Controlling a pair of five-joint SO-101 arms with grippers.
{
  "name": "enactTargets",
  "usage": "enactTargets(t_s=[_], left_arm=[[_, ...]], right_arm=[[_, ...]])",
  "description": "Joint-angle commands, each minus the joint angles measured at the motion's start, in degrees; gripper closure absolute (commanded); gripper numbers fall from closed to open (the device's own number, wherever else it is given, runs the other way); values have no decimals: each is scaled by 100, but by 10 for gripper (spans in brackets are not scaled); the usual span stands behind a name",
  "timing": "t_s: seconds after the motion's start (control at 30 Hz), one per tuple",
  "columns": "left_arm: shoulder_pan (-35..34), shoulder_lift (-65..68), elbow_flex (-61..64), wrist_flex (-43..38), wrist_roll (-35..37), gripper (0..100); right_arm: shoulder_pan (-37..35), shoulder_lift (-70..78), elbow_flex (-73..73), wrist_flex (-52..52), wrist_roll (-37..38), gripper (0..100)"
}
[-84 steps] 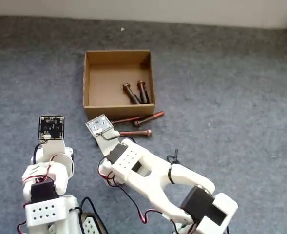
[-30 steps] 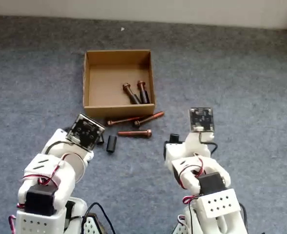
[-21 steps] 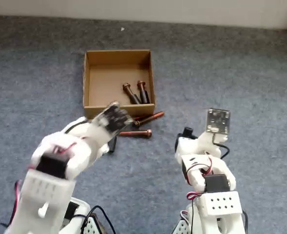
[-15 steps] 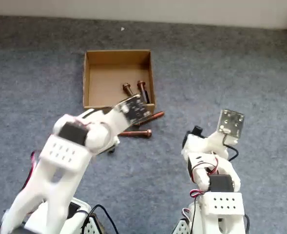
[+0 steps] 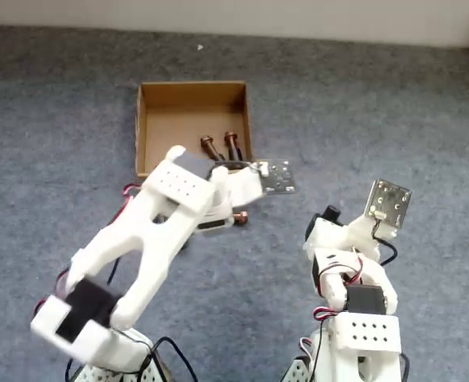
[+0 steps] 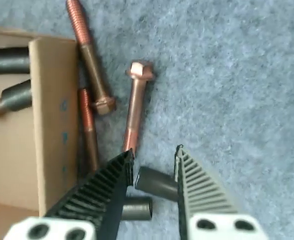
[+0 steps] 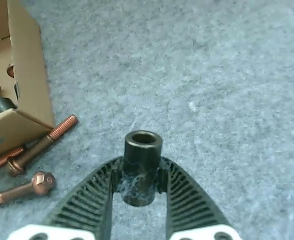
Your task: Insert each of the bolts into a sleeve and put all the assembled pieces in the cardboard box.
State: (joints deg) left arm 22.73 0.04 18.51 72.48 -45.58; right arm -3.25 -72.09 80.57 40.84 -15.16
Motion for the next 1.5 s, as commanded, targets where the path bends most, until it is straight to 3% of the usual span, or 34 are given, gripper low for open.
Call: enactTargets(t_s=[0.0, 0.7, 0.93, 1.17, 1.47], left_arm=[[207, 541, -769, -18, -62, 840], [224, 2782, -2360, -18, -35, 844], [470, 3363, -2677, 18, -35, 965], [523, 3354, -2677, 123, -9, 994], [374, 1851, -2607, 686, 1011, 994]], right_arm=[[66, -119, -101, -180, -62, 993], [57, -119, -92, -180, -62, 993], [57, -119, -92, -180, -62, 993], [57, -119, -92, -180, -62, 993], [57, -119, -92, -180, -26, 993]])
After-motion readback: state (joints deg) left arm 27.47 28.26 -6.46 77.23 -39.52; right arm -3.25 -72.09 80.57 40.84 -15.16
